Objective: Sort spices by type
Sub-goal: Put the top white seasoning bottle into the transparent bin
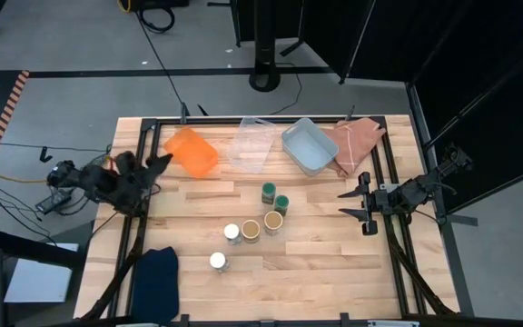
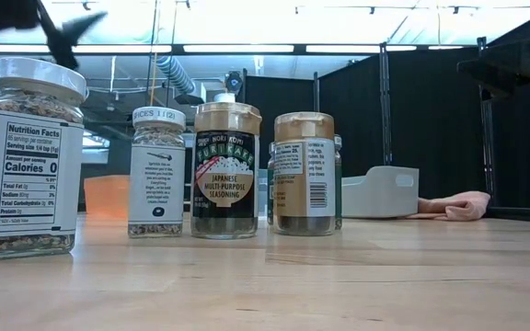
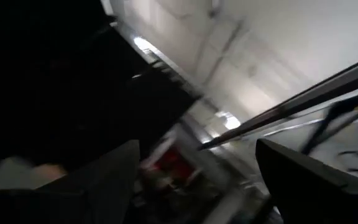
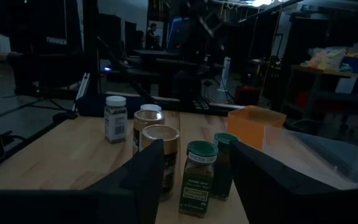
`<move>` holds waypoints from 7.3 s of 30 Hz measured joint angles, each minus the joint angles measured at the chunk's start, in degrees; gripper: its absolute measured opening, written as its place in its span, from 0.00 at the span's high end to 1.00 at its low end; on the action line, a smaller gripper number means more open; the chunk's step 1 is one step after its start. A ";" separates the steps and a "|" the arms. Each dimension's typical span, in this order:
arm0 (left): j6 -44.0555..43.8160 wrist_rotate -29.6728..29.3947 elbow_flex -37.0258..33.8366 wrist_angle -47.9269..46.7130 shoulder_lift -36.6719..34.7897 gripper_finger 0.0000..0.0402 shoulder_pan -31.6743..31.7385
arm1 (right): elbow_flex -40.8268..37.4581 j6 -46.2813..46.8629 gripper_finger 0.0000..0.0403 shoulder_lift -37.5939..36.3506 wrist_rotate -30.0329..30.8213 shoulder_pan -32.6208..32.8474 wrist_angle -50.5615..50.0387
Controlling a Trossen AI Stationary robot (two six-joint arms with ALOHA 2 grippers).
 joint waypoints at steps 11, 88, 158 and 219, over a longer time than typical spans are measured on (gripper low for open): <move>6.00 7.57 29.22 -18.80 19.94 0.18 -0.02 | -0.02 0.00 0.53 0.00 0.00 -0.02 -0.02; -27.36 10.81 74.77 -97.73 76.12 0.18 -5.99 | 36.94 10.55 0.53 17.57 9.58 0.04 -26.56; -24.39 19.22 63.36 -81.51 96.69 0.53 0.02 | 36.92 17.20 0.53 32.37 11.63 -0.02 -30.94; 3.31 21.16 84.91 -84.57 107.46 0.53 43.47 | 36.89 21.67 0.53 41.90 11.71 -1.92 -31.67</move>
